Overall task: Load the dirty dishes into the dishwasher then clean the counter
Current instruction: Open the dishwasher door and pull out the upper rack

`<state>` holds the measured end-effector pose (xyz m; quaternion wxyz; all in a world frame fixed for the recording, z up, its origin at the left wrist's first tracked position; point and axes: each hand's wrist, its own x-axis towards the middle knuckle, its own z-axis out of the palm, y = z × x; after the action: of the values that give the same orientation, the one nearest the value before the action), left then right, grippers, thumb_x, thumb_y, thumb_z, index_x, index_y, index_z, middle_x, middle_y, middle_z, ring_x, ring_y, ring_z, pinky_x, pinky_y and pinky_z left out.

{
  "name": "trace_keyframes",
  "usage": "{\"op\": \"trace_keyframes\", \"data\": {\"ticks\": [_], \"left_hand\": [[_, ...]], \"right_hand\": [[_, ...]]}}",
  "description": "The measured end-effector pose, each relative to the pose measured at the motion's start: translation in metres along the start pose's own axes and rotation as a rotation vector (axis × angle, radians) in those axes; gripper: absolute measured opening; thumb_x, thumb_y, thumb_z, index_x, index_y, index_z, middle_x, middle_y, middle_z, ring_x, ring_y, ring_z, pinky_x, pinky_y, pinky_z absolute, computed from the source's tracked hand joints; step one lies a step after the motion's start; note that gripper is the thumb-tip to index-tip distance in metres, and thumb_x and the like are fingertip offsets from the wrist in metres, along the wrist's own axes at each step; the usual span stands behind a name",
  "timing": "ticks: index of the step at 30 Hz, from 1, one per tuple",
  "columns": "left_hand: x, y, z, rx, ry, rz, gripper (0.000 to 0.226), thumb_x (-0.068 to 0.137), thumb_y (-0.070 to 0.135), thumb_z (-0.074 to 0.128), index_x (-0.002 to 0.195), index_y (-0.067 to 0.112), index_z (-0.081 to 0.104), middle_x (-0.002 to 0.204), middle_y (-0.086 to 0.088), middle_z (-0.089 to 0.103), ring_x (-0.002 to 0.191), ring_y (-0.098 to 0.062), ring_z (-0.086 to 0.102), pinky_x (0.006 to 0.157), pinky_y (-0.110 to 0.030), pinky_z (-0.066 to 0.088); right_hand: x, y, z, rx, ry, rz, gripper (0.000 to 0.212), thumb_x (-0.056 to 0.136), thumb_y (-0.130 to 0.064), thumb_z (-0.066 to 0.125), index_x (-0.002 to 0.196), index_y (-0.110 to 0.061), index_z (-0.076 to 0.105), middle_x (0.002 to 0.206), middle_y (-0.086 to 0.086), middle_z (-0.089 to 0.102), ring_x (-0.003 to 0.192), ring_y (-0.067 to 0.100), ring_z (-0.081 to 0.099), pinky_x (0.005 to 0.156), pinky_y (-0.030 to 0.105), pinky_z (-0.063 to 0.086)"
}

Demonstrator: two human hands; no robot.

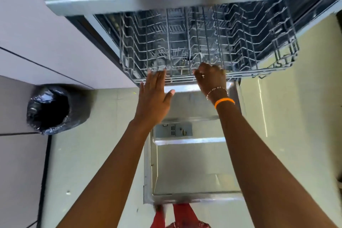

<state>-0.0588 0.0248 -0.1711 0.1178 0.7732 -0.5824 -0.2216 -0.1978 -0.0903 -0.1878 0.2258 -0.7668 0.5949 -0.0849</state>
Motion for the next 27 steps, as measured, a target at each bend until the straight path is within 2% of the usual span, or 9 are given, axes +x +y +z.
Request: {"op": "trace_keyframes", "data": {"ticks": [2, 5, 9, 11, 14, 18, 20, 22, 27], "left_hand": [[-0.02, -0.003, 0.01, 0.084, -0.009, 0.031, 0.059, 0.097, 0.04, 0.035, 0.149, 0.016, 0.019, 0.156, -0.006, 0.02, 0.145, -0.026, 0.009, 0.116, -0.046, 0.001], [-0.058, -0.008, 0.024, 0.097, -0.091, 0.013, 0.06, 0.087, 0.048, 0.027, 0.132, 0.014, 0.049, 0.131, -0.011, 0.053, 0.128, -0.031, 0.044, 0.113, -0.052, 0.012], [-0.103, -0.012, 0.035, 0.058, -0.086, 0.03, 0.035, 0.085, 0.032, 0.049, 0.107, 0.01, 0.064, 0.097, -0.011, 0.067, 0.092, -0.035, 0.062, 0.099, -0.054, 0.037], [-0.12, -0.011, 0.037, 0.061, -0.108, 0.081, 0.034, 0.082, 0.028, 0.054, 0.109, 0.008, 0.064, 0.101, -0.013, 0.067, 0.092, -0.036, 0.061, 0.092, -0.046, 0.043], [-0.14, -0.01, 0.036, 0.042, -0.192, 0.074, 0.035, 0.089, 0.026, 0.054, 0.121, 0.011, 0.059, 0.119, -0.01, 0.062, 0.11, -0.033, 0.054, 0.094, -0.038, 0.038], [-0.165, -0.016, 0.038, -0.035, -0.314, 0.053, 0.032, 0.094, 0.03, 0.048, 0.123, 0.019, 0.058, 0.125, -0.002, 0.058, 0.12, -0.025, 0.048, 0.098, -0.034, 0.035], [-0.174, -0.02, 0.039, -0.113, -0.389, 0.047, 0.033, 0.093, 0.031, 0.047, 0.121, 0.019, 0.059, 0.125, -0.002, 0.059, 0.118, -0.025, 0.049, 0.1, -0.036, 0.037], [-0.181, -0.025, 0.04, -0.169, -0.438, 0.028, 0.033, 0.093, 0.028, 0.048, 0.122, 0.018, 0.059, 0.125, -0.002, 0.059, 0.119, -0.025, 0.049, 0.102, -0.035, 0.036], [-0.187, -0.031, 0.025, -0.374, -0.497, -0.012, 0.029, 0.094, 0.016, 0.051, 0.122, 0.013, 0.059, 0.123, -0.004, 0.057, 0.117, -0.017, 0.052, 0.101, -0.026, 0.037]], "right_hand": [[-0.035, 0.008, 0.009, -0.02, -0.004, 0.009, 0.024, 0.09, -0.031, 0.049, 0.091, -0.011, 0.062, 0.089, 0.018, 0.068, 0.098, 0.033, 0.059, 0.088, 0.035, 0.033], [-0.084, 0.013, 0.016, -0.019, -0.027, 0.052, 0.019, 0.087, -0.032, 0.048, 0.081, -0.016, 0.058, 0.079, 0.012, 0.068, 0.087, 0.031, 0.062, 0.087, 0.034, 0.03], [-0.136, 0.012, 0.019, -0.002, -0.087, 0.13, 0.014, 0.086, -0.027, 0.053, 0.076, -0.017, 0.054, 0.076, 0.01, 0.068, 0.083, 0.032, 0.062, 0.095, 0.035, 0.029], [-0.153, 0.014, 0.017, -0.013, -0.126, 0.181, 0.014, 0.086, -0.027, 0.053, 0.076, -0.017, 0.054, 0.081, 0.01, 0.069, 0.085, 0.032, 0.063, 0.094, 0.033, 0.028], [-0.174, 0.015, 0.013, -0.041, -0.232, 0.256, 0.016, 0.088, -0.029, 0.052, 0.081, -0.015, 0.057, 0.092, 0.01, 0.069, 0.093, 0.031, 0.062, 0.092, 0.032, 0.028], [-0.195, 0.018, 0.011, -0.076, -0.452, 0.322, 0.027, 0.087, -0.033, 0.055, 0.065, -0.022, 0.045, 0.107, 0.011, 0.065, 0.103, 0.03, 0.059, 0.088, 0.032, 0.04], [-0.198, 0.022, 0.006, -0.082, -0.615, 0.326, 0.017, 0.086, -0.037, 0.058, 0.084, -0.02, 0.061, 0.117, 0.012, 0.062, 0.109, 0.03, 0.057, 0.093, 0.035, 0.044], [-0.2, 0.021, 0.004, -0.057, -0.716, 0.337, 0.03, 0.087, -0.035, 0.059, 0.103, -0.01, 0.064, 0.117, 0.014, 0.062, 0.11, 0.031, 0.058, 0.097, 0.037, 0.045], [-0.214, 0.006, 0.011, -0.005, -0.487, 0.261, 0.022, 0.082, -0.018, 0.065, 0.103, -0.013, 0.065, 0.114, 0.012, 0.063, 0.109, 0.029, 0.057, 0.091, 0.032, 0.045]]}}
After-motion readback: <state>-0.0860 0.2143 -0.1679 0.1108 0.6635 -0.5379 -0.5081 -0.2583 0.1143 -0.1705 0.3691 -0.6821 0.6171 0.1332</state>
